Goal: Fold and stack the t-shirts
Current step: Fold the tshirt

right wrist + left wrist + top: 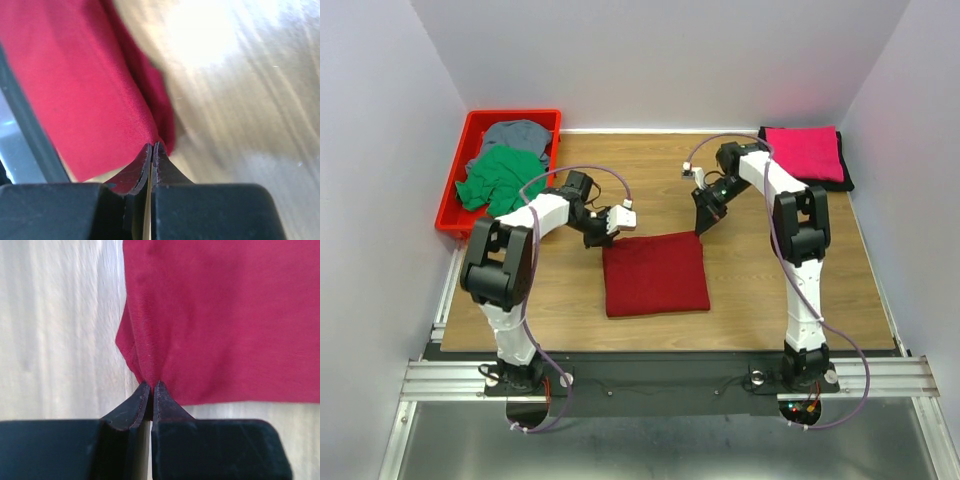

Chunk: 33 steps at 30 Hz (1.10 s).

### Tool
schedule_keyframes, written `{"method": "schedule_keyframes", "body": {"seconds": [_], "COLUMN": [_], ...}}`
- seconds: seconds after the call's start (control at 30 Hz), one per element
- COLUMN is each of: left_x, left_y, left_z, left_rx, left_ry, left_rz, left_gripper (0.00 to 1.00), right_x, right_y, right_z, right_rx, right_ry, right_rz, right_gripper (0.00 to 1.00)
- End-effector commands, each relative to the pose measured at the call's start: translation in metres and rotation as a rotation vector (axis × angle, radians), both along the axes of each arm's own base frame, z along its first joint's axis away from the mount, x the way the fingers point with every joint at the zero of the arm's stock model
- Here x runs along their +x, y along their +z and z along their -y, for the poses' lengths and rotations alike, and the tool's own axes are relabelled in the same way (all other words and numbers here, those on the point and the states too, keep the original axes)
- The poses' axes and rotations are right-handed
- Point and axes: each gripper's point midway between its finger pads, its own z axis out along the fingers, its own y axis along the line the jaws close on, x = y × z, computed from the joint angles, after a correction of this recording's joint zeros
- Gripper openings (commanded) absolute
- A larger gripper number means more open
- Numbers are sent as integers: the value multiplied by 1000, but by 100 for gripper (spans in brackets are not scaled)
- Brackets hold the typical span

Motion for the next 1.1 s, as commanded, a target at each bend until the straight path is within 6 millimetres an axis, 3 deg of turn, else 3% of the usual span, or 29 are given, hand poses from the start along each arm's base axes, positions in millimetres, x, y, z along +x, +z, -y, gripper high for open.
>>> {"method": "schedule_keyframes", "body": {"seconds": [0.0,0.1,0.2,0.33,0.37,0.43,0.5,0.53,0.57,0.67,0.7,0.73,0.77,0.8,0.83,0.87,0.9,0.93,0.97,1.07], "left_x": [30,48,65,86,91,97,103,104,106,104,101,95,87,77,72,59,54,48,36,30], "left_y": [1,3,-6,-3,1,7,36,49,74,111,138,148,151,171,175,169,181,181,169,174], "left_z": [2,4,4,3,3,-3,-4,-5,-10,-17,-13,-10,-5,9,17,27,41,48,55,75], "left_rx": [-2,-6,-10,-11,-16,-13,-69,-97,-147,-246,-310,-357,-390,-474,-518,-569,-648,-680,-700,-792], "left_ry": [72,125,178,246,261,329,375,397,418,507,507,542,537,490,490,553,491,485,553,519], "left_rz": [27,40,19,23,28,0,-9,-7,14,3,33,-17,-51,-77,-124,-285,-318,-367,-530,-565], "left_gripper": [7,10,11,13,15,20,44,58,72,74,77,89,93,94,94,94,95,95,95,95], "right_x": [24,31,55,88,89,99,105,107,109,113,109,105,100,87,81,72,61,54,42,29], "right_y": [-20,-30,-42,-38,-39,-24,-4,5,25,62,84,95,103,115,126,122,130,130,123,108], "right_z": [0,4,6,4,3,1,3,5,8,9,3,-3,-9,-23,-31,-37,-51,-58,-67,-82], "right_rx": [-39,-78,-133,-145,-148,-143,-140,-134,-121,-58,2,44,92,190,252,287,362,375,375,402], "right_ry": [-40,-68,-136,-208,-218,-255,-287,-303,-326,-397,-398,-413,-407,-374,-387,-386,-341,-352,-334,-326], "right_rz": [52,72,116,178,171,194,232,244,275,299,323,308,288,234,185,111,61,-1,-41,-161], "right_gripper": [1,1,1,1,1,18,43,47,55,66,87,91,97,97,98,98,99,99,99,99]}}
